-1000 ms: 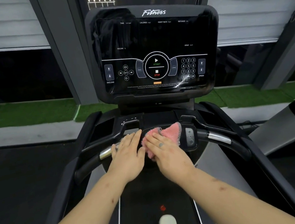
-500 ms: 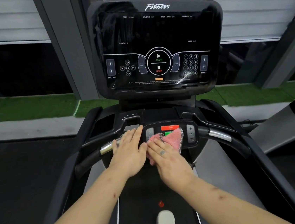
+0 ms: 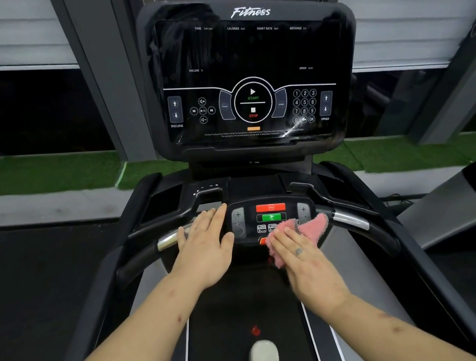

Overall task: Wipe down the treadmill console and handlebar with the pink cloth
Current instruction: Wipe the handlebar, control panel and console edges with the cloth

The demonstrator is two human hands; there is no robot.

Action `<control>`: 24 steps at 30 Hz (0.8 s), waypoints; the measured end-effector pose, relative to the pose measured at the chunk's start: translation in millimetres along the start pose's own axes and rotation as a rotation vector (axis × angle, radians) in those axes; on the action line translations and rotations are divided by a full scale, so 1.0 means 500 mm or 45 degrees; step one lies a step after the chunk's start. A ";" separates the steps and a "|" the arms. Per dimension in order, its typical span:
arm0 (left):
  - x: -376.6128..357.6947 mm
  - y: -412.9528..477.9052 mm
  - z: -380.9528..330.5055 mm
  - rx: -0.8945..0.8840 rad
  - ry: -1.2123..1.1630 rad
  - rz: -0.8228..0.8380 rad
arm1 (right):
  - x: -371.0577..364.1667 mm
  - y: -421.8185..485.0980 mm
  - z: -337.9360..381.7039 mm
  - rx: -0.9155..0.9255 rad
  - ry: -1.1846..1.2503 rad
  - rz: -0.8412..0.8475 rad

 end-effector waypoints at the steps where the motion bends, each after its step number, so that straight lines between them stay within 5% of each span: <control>1: 0.000 0.000 0.000 -0.002 0.004 -0.005 | -0.005 0.005 0.014 -0.007 0.021 0.000; 9: 0.001 0.002 0.003 -0.011 0.009 0.009 | -0.014 -0.021 -0.014 -0.007 0.075 0.031; 24: -0.003 0.004 0.001 -0.016 -0.005 -0.038 | 0.032 0.004 -0.152 -0.365 0.264 0.115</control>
Point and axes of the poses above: each hand's wrist, its own y-axis towards the middle knuckle, its own x-axis out of the back of the hand, z = x × y, the point moved 5 cm from there along y, towards the middle knuckle, and after that the axes turned 11 degrees about -y, right-handed, at the moved point
